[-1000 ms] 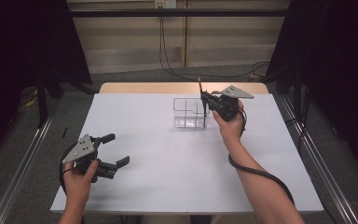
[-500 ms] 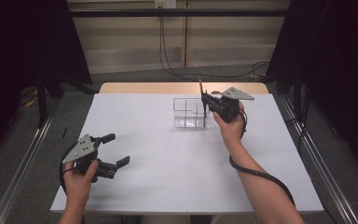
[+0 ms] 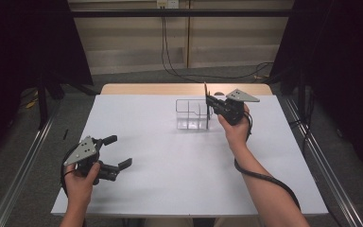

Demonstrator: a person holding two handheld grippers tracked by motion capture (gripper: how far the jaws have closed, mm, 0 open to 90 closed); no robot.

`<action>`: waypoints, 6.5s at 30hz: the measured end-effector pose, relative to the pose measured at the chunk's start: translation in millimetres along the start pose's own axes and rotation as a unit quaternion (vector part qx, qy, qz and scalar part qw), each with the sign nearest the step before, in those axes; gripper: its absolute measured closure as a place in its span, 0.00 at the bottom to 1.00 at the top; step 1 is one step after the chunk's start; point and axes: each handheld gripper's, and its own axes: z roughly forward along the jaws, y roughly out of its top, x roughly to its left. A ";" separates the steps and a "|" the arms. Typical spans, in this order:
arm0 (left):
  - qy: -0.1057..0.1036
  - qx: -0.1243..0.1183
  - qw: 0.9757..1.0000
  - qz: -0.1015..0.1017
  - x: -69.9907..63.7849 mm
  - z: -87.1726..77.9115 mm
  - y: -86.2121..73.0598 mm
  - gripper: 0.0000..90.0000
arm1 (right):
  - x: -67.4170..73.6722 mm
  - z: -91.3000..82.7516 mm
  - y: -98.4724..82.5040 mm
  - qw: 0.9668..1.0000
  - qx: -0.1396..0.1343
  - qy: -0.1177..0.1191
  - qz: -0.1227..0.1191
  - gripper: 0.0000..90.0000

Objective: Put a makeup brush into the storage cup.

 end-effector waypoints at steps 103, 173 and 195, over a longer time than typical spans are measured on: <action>-0.003 -0.001 1.000 -0.004 -1.1 1.6 0.3 0.01 | 8.6 -57.2 -14.3 0.999 0.025 0.026 0.001 0.06; -0.004 -0.001 1.000 -0.004 -2.8 3.3 1.1 0.01 | 5.4 -139.2 -46.0 0.998 0.053 0.036 -0.013 0.06; -0.004 0.000 1.000 -0.005 -2.3 3.6 0.5 0.01 | 0.5 -160.2 -48.0 0.998 0.061 0.032 -0.017 0.05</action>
